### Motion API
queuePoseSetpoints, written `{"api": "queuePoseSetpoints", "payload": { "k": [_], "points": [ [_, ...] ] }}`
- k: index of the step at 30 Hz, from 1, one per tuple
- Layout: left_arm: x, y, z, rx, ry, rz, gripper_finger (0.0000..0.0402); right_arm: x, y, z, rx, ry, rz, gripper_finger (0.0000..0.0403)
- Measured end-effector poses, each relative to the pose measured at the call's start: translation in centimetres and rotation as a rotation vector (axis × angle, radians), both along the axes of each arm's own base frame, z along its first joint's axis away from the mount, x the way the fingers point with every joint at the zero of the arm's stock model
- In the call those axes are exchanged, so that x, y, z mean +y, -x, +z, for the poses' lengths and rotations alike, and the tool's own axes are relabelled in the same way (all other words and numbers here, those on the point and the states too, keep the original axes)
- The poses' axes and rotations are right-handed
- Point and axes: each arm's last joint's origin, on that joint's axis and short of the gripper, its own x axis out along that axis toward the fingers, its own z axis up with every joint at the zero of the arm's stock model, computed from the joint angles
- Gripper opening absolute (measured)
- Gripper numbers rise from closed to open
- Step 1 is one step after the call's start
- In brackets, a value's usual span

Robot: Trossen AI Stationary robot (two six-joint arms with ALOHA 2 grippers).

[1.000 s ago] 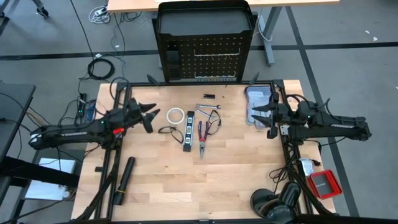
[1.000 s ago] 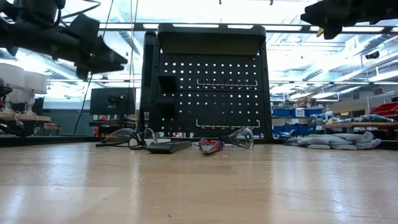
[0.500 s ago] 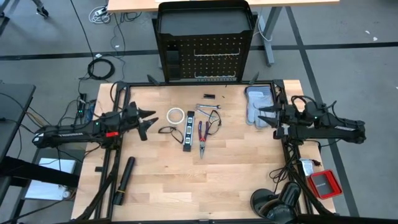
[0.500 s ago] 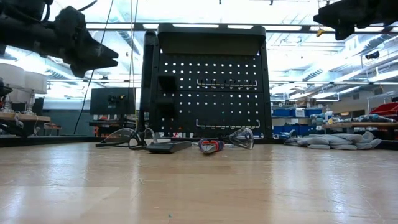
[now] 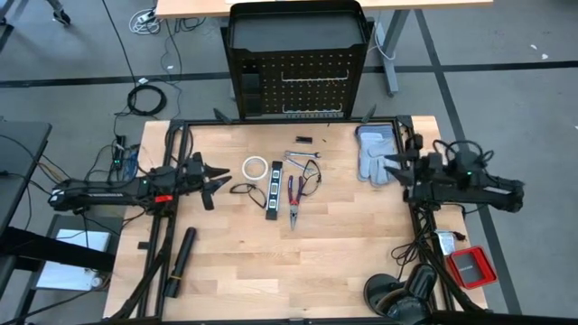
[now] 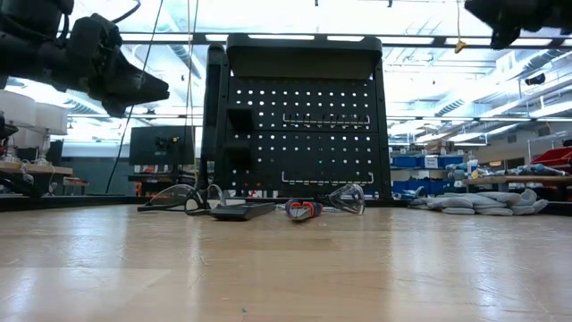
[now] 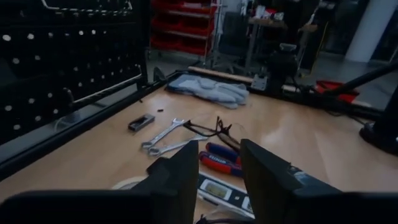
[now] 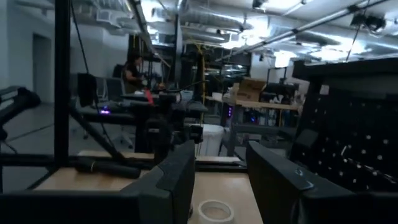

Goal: Hang tools onto peg board
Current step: Return to Home Position

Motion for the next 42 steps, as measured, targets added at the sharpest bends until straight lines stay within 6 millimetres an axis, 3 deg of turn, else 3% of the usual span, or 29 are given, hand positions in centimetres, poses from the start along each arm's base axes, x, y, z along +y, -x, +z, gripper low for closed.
{"api": "queuePoseSetpoints", "payload": {
  "k": [11, 35, 42],
  "points": [
    [-0.8, -0.2, -1.3, -0.057, 0.029, -0.066, 0.0088, -0.3, -2.3, -4.2, -0.099, 0.034, -0.044, 0.0151],
    [-1.8, 0.0, -3.0, 0.002, -0.034, -0.025, 0.0046, -0.3, -2.5, -4.8, -0.054, 0.021, -0.031, 0.0151],
    [-2.6, -0.1, -3.1, 0.013, -0.040, -0.294, 0.0046, -0.2, -2.8, -5.8, 0.002, 0.010, 0.024, 0.0151]
  ]
}}
